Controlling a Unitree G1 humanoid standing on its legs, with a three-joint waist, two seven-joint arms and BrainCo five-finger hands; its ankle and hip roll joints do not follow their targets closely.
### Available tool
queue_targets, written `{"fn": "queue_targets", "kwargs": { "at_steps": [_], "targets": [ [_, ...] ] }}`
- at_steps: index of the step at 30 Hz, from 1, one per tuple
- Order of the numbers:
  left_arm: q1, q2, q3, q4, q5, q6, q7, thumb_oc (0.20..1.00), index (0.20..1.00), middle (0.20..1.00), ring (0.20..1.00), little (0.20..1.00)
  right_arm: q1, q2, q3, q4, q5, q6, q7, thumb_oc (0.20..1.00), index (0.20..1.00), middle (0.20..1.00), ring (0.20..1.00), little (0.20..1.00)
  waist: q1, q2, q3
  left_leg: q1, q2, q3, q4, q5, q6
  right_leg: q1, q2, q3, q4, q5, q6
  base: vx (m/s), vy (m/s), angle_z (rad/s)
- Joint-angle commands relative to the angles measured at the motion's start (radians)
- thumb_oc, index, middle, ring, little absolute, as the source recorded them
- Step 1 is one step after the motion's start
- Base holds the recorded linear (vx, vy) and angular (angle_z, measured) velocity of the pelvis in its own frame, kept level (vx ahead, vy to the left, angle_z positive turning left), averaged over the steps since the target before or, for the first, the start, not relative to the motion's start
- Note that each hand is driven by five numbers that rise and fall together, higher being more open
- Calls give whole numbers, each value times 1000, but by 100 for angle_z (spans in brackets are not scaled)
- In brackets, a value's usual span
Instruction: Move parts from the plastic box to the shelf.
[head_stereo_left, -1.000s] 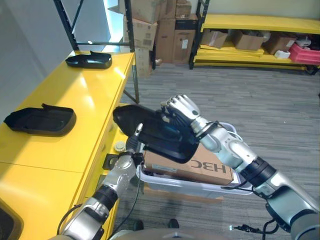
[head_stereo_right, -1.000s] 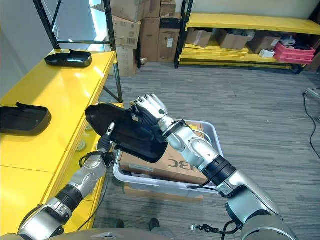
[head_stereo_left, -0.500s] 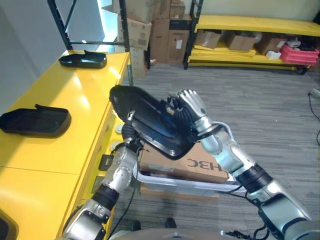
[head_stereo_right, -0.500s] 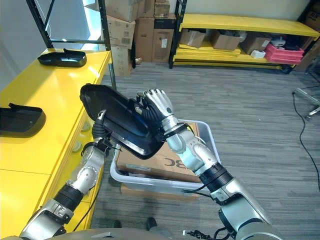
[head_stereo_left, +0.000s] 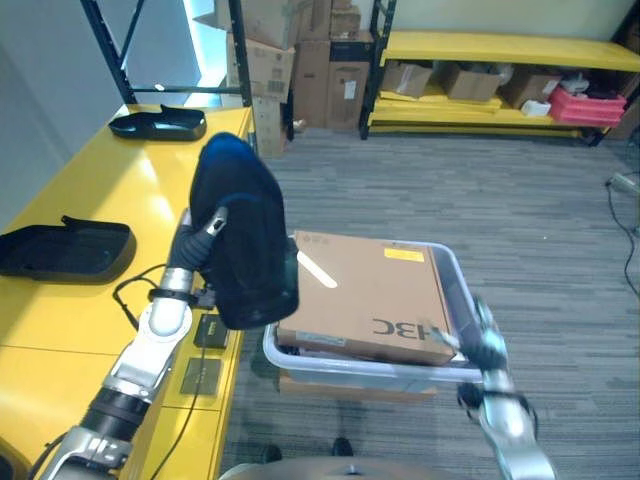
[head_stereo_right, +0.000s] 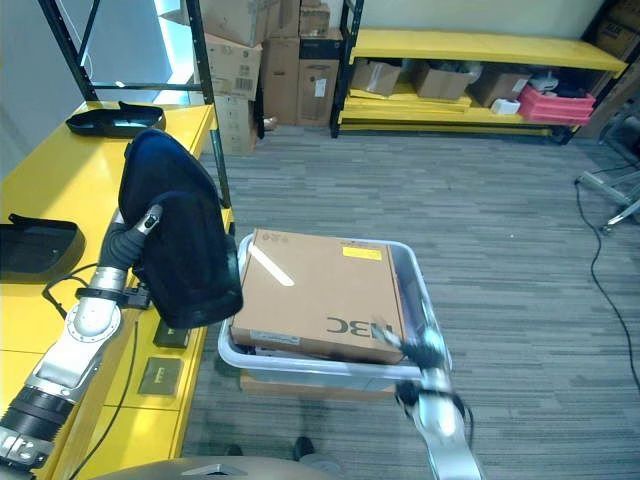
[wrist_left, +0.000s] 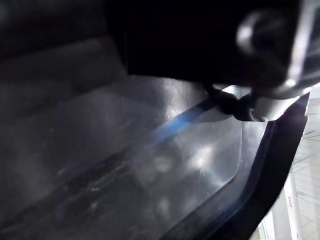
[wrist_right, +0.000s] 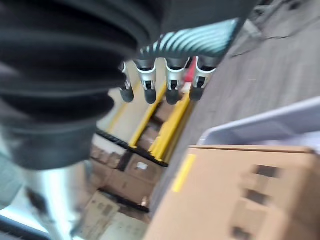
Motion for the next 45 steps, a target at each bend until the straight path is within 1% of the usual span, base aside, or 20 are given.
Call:
{"fn": "queue_targets", "kwargs": {
  "at_steps": [1,3,5,8,10,11,13,15,16,17,19,23,27,28,29,32,34,37,40,45],
  "targets": [
    [-63,-51,14,-21,76,-105,17,200,200,200,200,200,-112,0,97,-6,43,7,4,1000,1000,1000,1000,1000,2,-37,-53,-32,48,24,48,-83,-12,-18,-74,5,76,-108,69,-12,29,-11],
    [-60,-49,16,-35,70,-108,5,200,200,200,200,200,-116,15,100,48,54,16,14,1000,1000,1000,1000,1000,7,-42,-48,-34,44,22,53,-86,-7,-25,-75,10,92,-111,71,-29,46,-5],
    [-74,-53,-2,-80,34,-117,-29,200,200,200,200,200,-171,61,170,325,76,53,63,1000,1000,1000,1000,1000,35,-55,-3,-29,38,15,70,-99,13,-105,-58,25,262,-132,87,-92,63,-5],
    [-97,-53,-11,-98,12,-122,-40,200,200,200,200,200,-213,100,207,464,112,64,98,1000,1000,1000,1000,1000,48,-55,29,-34,39,3,79,-93,18,-163,-47,32,372,-135,100,-94,10,-1],
    [-126,-66,-39,-122,-38,-124,-71,200,200,200,200,200,-246,138,226,579,148,75,122,1000,1000,1000,1000,1000,53,-48,46,-44,38,-46,82,-82,12,-185,-19,85,424,-155,99,-36,-62,18],
    [-153,-77,-66,-124,-69,-126,-83,200,200,200,200,200,-250,148,240,626,158,82,134,1000,1000,1000,1000,1000,51,-47,50,-53,28,-92,86,-76,7,-169,-1,140,419,-181,93,15,-117,51],
    [-217,-95,-135,-118,-106,-129,-121,200,200,200,200,200,-237,167,252,696,174,93,148,1000,1000,1000,1000,1000,52,-38,46,-103,5,-188,102,-49,-12,-139,30,228,385,-213,65,-2,-144,142],
    [-243,-100,-156,-126,-111,-127,-133,200,200,200,200,200,-237,172,252,725,177,97,154,1000,1000,1000,1000,1000,45,-35,45,-124,-4,-230,112,-43,-22,-120,28,227,363,-226,48,-28,-210,245],
    [-220,-117,-154,-150,-169,-131,-167,200,200,200,200,200,-248,185,249,800,175,119,169,1000,1000,1000,1000,1000,68,-27,36,-150,0,-287,105,-23,-55,-67,9,155,290,-253,26,-26,-256,209],
    [-218,-117,-153,-153,-170,-130,-168,200,200,200,200,200,-249,185,250,801,175,118,169,1000,1000,1000,1000,1000,60,-27,35,-151,-1,-295,104,-21,-56,-63,8,146,285,-251,26,-45,-409,146],
    [-207,-116,-158,-168,-206,-127,-190,200,200,200,200,200,-258,187,274,827,154,125,182,1000,1000,1000,1000,1000,72,-21,42,-188,14,-333,128,-4,-82,-53,32,120,275,-268,2,-92,-325,108],
    [-200,-132,-158,-188,-265,-121,-199,200,200,200,200,200,-322,169,282,860,130,138,147,1000,1000,1000,1000,1000,100,10,81,-233,27,-418,141,48,-127,-29,81,38,228,-247,-32,-162,-299,83],
    [-198,-127,-157,-212,-267,-116,-200,200,200,200,200,200,-350,154,247,879,157,146,132,1000,1000,1000,1000,1000,96,21,92,-264,11,-380,133,50,-115,-32,83,5,210,-236,-35,-129,-60,51],
    [-160,-115,-129,-243,-275,-119,-220,200,200,200,200,200,-378,150,219,909,173,166,132,1000,1000,1000,1000,1000,102,19,91,-266,21,-204,173,18,-84,-35,44,-56,162,-203,-22,-198,-11,51],
    [-145,-102,-115,-260,-270,-125,-222,200,200,200,200,200,-382,150,218,914,173,171,135,1000,1000,1000,1000,1000,108,15,92,-257,26,-163,210,-8,-80,-30,26,-72,147,-195,-23,-205,-8,32],
    [-120,-86,-86,-291,-276,-131,-224,200,200,200,200,200,-381,153,216,929,163,179,138,1000,1000,1000,1000,1000,106,13,88,-246,37,-120,251,-36,-77,-31,4,-116,140,-190,-29,-89,14,73],
    [-90,-79,-44,-324,-307,-124,-237,200,200,200,200,200,-372,157,218,951,120,202,150,1000,1000,1000,1000,1000,94,5,80,-208,78,-18,294,-87,-73,-18,-23,-211,138,-201,-39,-92,34,129],
    [-69,-78,-11,-348,-324,-118,-255,200,200,200,200,200,-357,160,207,963,97,219,158,1000,1000,1000,1000,1000,81,11,63,-172,128,87,271,-96,-83,5,-49,-309,120,-197,-37,-44,97,141],
    [-56,-69,18,-383,-343,-106,-273,200,200,200,200,200,-341,168,191,953,103,223,164,1000,1000,1000,1000,1000,90,30,43,-147,146,137,180,-71,-95,45,-76,-422,93,-182,-25,15,145,146],
    [-29,-52,53,-433,-366,-107,-275,200,200,200,200,200,-375,180,174,936,137,222,150,1000,1000,1000,1000,1000,110,25,17,-131,101,122,149,-93,-72,51,-117,-446,94,-155,3,49,193,104]
  ]
}}
